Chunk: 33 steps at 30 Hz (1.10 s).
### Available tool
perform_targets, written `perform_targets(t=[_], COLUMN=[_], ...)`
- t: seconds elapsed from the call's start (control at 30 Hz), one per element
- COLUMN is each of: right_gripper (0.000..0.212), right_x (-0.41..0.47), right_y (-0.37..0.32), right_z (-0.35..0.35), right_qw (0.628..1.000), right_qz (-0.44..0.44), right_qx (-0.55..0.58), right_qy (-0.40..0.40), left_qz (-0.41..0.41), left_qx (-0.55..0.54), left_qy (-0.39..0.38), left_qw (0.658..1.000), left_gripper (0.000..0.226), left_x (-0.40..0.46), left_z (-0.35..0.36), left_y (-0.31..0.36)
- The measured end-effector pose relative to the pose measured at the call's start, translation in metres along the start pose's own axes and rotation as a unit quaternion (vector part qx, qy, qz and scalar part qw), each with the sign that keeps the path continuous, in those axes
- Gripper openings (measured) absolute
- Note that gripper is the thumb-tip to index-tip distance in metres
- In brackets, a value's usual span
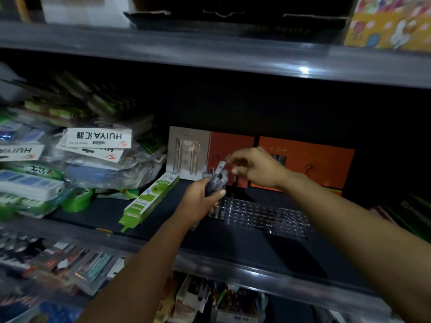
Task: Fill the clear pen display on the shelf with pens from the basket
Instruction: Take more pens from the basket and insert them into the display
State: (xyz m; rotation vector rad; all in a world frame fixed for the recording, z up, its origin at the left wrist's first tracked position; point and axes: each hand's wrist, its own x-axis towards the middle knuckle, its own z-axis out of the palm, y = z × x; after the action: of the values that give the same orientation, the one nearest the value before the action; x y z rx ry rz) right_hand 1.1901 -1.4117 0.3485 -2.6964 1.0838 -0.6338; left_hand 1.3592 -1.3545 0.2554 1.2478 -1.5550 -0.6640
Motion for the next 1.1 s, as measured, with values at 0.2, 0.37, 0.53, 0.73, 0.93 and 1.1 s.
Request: perform_targets(t=[0.2, 0.37, 0.53, 0.73, 0.93, 1.1], right_gripper=[0.016, 0.008, 0.003, 0.008, 0.013, 0.012], right_x=[-0.011, -0.017, -0.022, -0.024, -0.026, -0.026], right_y=[-0.02, -0.025, -0.026, -0.022, -0.013, -0.011], right_z=[-0.016, -0.02, -0.026, -0.047, -0.076, -0.076], right_qw=[0.998, 0.997, 0.993, 0.985, 0.975, 0.979], right_qz=[-0.029, -0.018, 0.004, 0.034, 0.09, 0.092], right_qx=[0.061, 0.081, 0.119, 0.125, 0.088, 0.022], right_qy=[-0.006, 0.003, 0.022, 0.114, 0.186, 0.179], left_qz=[0.021, 0.023, 0.029, 0.009, -0.016, -0.003], left_qx=[-0.004, 0.016, 0.02, 0.064, 0.107, 0.11], left_qy=[-0.023, -0.036, -0.036, -0.035, -0.008, 0.002], left_qw=[0.999, 0.999, 0.999, 0.997, 0.994, 0.994], left_gripper=[0.013, 0.01, 0.023, 0.014, 0.011, 0.006], left_x=[-0.009, -0.017, -0.02, -0.025, -0.028, -0.023], left_z=[0.004, 0.007, 0.007, -0.004, -0.018, -0.022], left_y=[0.011, 0.02, 0.035, 0.027, 0.011, 0.014])
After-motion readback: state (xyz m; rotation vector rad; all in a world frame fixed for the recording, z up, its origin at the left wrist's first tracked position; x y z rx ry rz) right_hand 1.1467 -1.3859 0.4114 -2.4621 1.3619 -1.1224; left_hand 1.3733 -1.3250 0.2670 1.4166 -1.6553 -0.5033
